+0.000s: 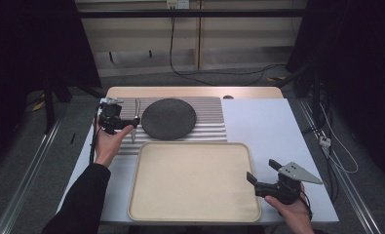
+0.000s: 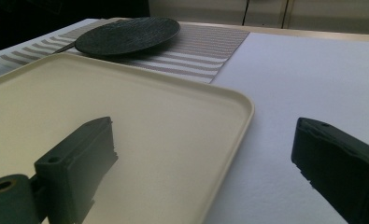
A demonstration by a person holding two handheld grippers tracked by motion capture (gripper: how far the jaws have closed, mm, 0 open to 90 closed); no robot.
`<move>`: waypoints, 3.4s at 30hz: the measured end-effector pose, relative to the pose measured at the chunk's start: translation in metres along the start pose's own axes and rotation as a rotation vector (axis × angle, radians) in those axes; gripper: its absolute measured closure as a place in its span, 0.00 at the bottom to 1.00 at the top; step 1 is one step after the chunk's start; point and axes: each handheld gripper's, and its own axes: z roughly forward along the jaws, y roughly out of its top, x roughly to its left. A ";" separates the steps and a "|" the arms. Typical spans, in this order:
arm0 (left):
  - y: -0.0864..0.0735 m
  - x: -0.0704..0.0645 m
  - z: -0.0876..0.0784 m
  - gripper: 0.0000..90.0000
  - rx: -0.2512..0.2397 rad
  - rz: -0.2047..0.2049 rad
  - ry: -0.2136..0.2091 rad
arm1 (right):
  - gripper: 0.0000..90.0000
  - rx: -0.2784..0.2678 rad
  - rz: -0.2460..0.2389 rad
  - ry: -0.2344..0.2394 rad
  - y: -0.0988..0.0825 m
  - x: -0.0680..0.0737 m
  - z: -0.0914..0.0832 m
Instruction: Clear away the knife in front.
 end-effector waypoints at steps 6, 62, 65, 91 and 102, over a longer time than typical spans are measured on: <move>0.014 0.008 0.021 0.20 0.024 -0.028 0.021 | 0.07 0.002 0.002 0.001 0.000 -0.001 0.000; 0.038 0.027 0.109 0.89 0.311 -0.138 0.053 | 0.07 0.020 0.011 0.016 -0.005 -0.001 -0.004; 0.040 0.026 0.108 0.89 0.344 -0.118 0.043 | 0.07 0.021 0.010 0.019 -0.005 -0.001 -0.003; 0.041 0.022 0.091 0.89 0.355 -0.073 -0.003 | 0.07 0.027 0.008 0.018 -0.004 0.000 -0.002; 0.039 0.023 0.075 0.89 0.338 -0.055 -0.029 | 0.07 0.025 0.003 0.018 -0.004 0.001 -0.002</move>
